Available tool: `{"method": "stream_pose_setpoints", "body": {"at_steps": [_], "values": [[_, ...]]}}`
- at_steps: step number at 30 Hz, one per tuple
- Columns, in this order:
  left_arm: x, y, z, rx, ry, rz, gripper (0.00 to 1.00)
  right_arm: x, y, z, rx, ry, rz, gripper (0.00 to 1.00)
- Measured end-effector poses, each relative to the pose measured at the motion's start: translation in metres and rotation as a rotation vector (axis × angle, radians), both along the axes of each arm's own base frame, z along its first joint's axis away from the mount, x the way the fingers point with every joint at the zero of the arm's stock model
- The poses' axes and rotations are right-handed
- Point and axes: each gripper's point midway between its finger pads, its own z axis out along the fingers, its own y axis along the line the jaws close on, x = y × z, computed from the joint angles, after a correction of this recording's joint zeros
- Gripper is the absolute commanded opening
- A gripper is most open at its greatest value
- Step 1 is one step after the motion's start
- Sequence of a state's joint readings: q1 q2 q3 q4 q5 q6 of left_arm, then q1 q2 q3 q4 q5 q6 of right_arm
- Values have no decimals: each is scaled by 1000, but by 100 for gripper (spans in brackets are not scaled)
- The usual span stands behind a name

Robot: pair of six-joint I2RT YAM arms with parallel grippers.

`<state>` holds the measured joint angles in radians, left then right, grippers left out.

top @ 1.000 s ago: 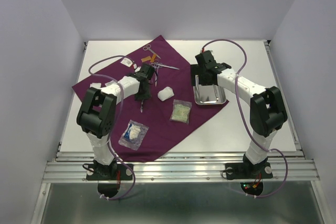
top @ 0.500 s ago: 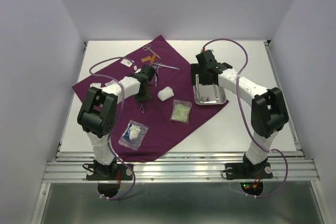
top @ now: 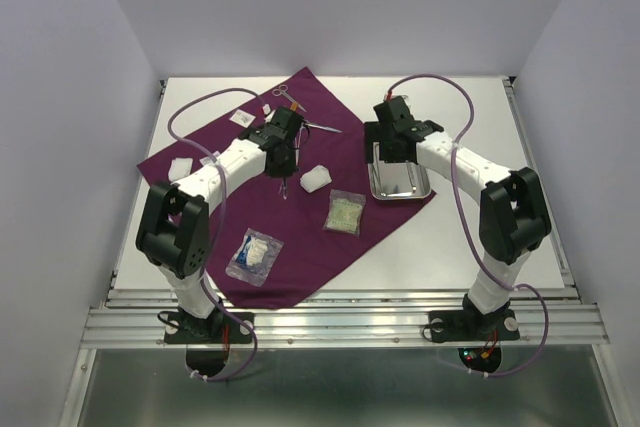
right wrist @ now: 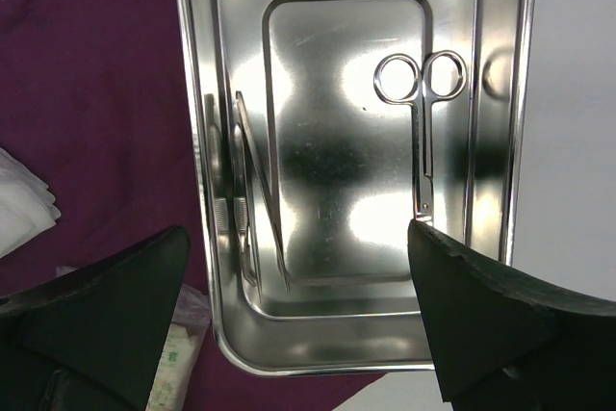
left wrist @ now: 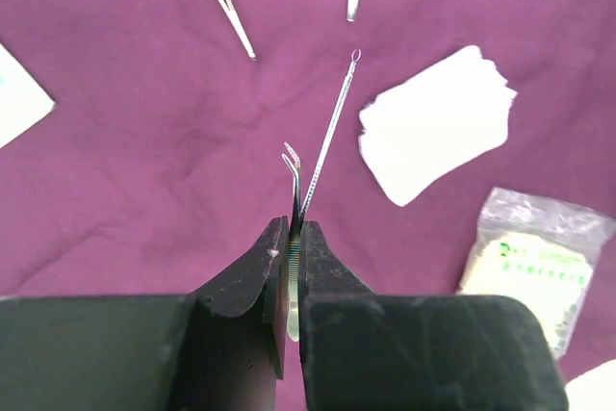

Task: Prepare the surgical pack
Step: Pick up the medical item from the surgical kit.

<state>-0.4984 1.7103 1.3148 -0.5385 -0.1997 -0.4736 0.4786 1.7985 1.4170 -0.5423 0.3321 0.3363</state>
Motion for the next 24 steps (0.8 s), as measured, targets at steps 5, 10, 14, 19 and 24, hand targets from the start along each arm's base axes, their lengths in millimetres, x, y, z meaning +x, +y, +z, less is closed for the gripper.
{"method": "stream_pose_setpoints", "body": {"at_steps": [5,10,14,19,24], "values": [[-3,-7,2,-14,7,-20,0,-3,-2,-4,-5,11,-1,100],[-6,-14,2,-44,24,-44,0,-4,2,-1,19,8,3,98],[-9,-29,3,-118,27,-98,0,-7,21,2,126,26,31,94],[-16,-50,11,-226,26,-182,0,-9,62,12,345,47,90,88],[-18,-65,17,-291,21,-241,0,-10,102,31,560,59,139,88]]}}
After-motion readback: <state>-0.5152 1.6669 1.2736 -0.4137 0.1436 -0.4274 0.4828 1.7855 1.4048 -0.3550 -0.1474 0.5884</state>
